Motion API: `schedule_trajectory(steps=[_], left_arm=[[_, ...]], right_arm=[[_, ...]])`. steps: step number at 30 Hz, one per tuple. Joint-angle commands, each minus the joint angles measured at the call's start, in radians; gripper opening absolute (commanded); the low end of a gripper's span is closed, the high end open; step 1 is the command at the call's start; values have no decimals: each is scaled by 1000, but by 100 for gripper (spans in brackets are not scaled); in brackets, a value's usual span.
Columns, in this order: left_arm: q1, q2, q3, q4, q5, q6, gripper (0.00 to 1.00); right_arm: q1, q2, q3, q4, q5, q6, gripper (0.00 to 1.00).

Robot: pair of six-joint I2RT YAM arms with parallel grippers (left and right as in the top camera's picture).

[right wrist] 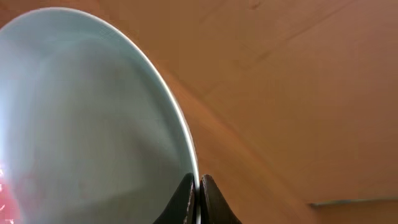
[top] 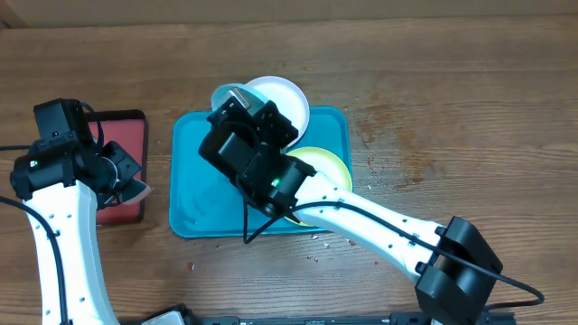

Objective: Clean dirty plates on tray and stack at the side
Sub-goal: 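Carry the light blue plate right off the tray with the right gripper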

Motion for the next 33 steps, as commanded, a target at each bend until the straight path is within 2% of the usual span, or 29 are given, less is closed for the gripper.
schedule_trajectory(steps=[1,14,18,19,23,25,28,29,30,33], left_arm=[[4,-4,-5,3,11,19,4],[3,1,-11,4,4,19,4],[3,1,-27,19,5,19,4],[3,1,-29,21,5,19,4],[3,1,-29,20,5,20,5],[3,1,-29,20,4,20,4],[3,1,-29,23,4,20,4],[3,1,-29,24,4,20,4],[3,1,-29,26,4,20,4],[3,1,-29,26,4,20,4]], right_arm=[[10,-37,26,44,139,-177,4],[15,-37,26,46,138,-196,4],[-13,-36,26,19,103,-43,4],[-46,-36,26,-30,9,69,4],[-192,-37,26,-179,-278,370,4],[-324,-37,26,-246,-481,554,4],[-502,-37,26,-275,-838,613,4],[-539,-37,26,-277,-902,613,4],[-654,-37,26,-285,-1096,614,4],[-813,-36,25,-307,-1254,613,4]])
